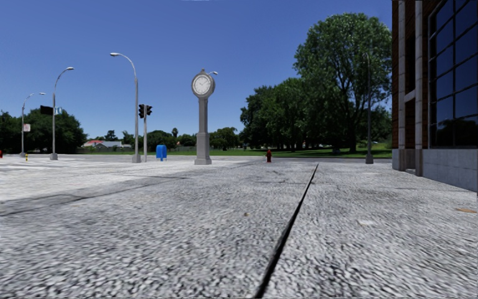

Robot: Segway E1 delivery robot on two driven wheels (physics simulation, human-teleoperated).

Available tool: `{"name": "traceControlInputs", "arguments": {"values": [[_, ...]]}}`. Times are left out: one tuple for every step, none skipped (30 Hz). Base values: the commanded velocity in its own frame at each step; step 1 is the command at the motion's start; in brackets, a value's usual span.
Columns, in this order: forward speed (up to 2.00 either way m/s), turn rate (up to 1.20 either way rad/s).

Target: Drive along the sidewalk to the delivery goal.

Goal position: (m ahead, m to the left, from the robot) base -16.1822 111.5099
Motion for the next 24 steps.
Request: {"name": "traceControlInputs", "arguments": {"values": [[2.0,0.56],[2.0,0.56],[2.0,0.56],[2.0,0.56],[2.0,0.56],[2.0,0.56],[2.0,0.56],[2.0,0.56],[2.0,0.56],[2.0,0.56],[2.0,0.56],[2.0,0.56],[2.0,0.56],[2.0,0.56],[2.0,0.56],[2.0,0.54],[2.0,0.54],[2.0,0.49],[2.0,0.0],[2.0,0.0],[2.0,0.0],[2.0,0.0],[2.0,0.0],[2.0,0.0]]}}
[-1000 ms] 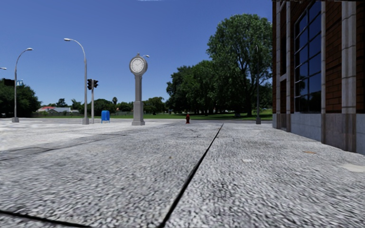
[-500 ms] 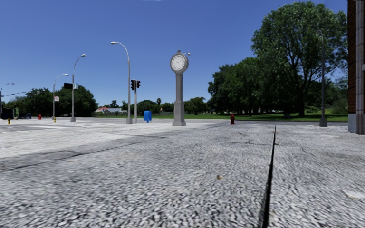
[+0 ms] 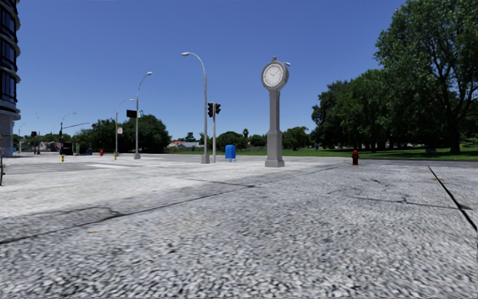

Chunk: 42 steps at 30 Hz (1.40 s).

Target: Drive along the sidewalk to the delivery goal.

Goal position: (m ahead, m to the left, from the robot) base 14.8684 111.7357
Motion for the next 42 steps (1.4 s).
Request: {"name": "traceControlInputs", "arguments": {"values": [[2.0,0.0],[2.0,0.0],[2.0,0.0],[2.0,0.0],[2.0,0.0],[2.0,0.0],[2.0,0.0],[2.0,0.0],[2.0,0.0],[2.0,0.0],[2.0,0.0],[2.0,0.0],[2.0,0.0],[2.0,0.0],[2.0,0.0],[2.0,0.0],[2.0,0.0],[2.0,0.0],[2.0,0.0],[2.0,0.0],[2.0,0.0],[2.0,0.0],[2.0,0.0],[2.0,0.0],[2.0,0.0],[2.0,0.0],[2.0,0.0],[2.0,0.0],[2.0,0.0],[2.0,0.0],[2.0,0.0],[2.0,0.0],[2.0,0.0],[2.0,0.0],[2.0,0.0],[2.0,0.0],[2.0,0.0],[2.0,0.0],[2.0,0.0],[2.0,0.0],[2.0,0.0],[2.0,0.0]]}}
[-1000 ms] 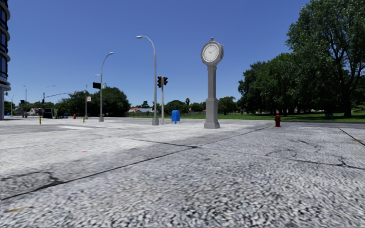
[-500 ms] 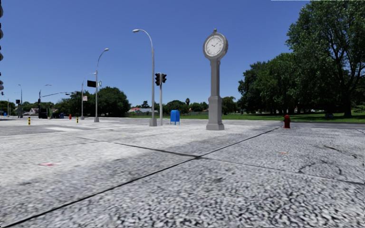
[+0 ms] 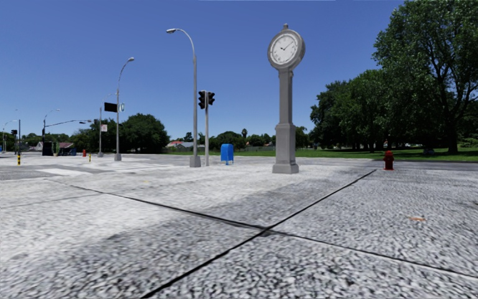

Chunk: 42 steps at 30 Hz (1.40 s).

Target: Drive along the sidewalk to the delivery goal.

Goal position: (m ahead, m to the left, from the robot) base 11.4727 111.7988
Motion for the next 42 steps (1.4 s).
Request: {"name": "traceControlInputs", "arguments": {"values": [[2.0,0.0],[2.0,0.0],[2.0,0.0],[2.0,0.0],[2.0,0.0],[2.0,0.0],[2.0,0.0],[2.0,0.0],[2.0,0.0],[2.0,0.0],[2.0,0.0],[2.0,0.0],[2.0,0.0],[2.0,0.0],[2.0,0.0],[2.0,0.0],[2.0,0.0],[2.0,0.0],[2.0,0.0],[2.0,0.0],[2.0,0.0],[2.0,0.0],[2.0,0.0],[2.0,0.0],[2.0,0.0],[2.0,0.0],[2.0,0.0],[2.0,0.0],[2.0,0.0],[2.0,0.0],[2.0,0.01],[2.0,0.01],[2.0,0.1],[2.0,0.15],[2.0,0.18],[2.0,0.23],[2.0,0.24],[2.0,0.25],[2.0,0.25],[2.0,0.26],[2.0,0.26],[2.0,0.27]]}}
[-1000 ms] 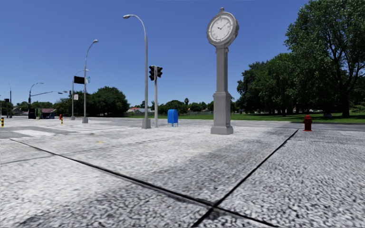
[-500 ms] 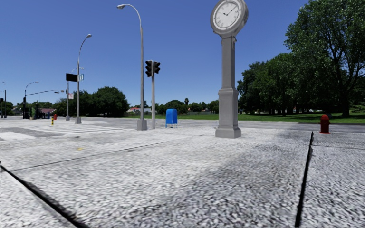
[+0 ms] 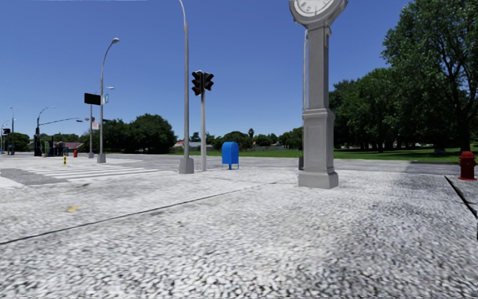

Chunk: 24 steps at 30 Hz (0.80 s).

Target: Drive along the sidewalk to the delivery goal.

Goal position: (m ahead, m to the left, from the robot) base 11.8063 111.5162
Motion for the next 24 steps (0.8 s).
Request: {"name": "traceControlInputs", "arguments": {"values": [[2.0,0.3],[2.0,0.33],[2.0,0.34],[2.0,0.35],[2.0,0.35],[2.0,0.35],[2.0,0.35],[2.0,0.35],[2.0,0.35],[2.0,0.35],[2.0,0.35],[2.0,0.35],[2.0,0.35],[2.0,0.35],[2.0,0.35],[2.0,0.35],[2.0,0.35],[2.0,0.35],[2.0,0.35],[2.0,0.35],[2.0,0.35],[2.0,0.35],[2.0,0.35],[2.0,0.35]]}}
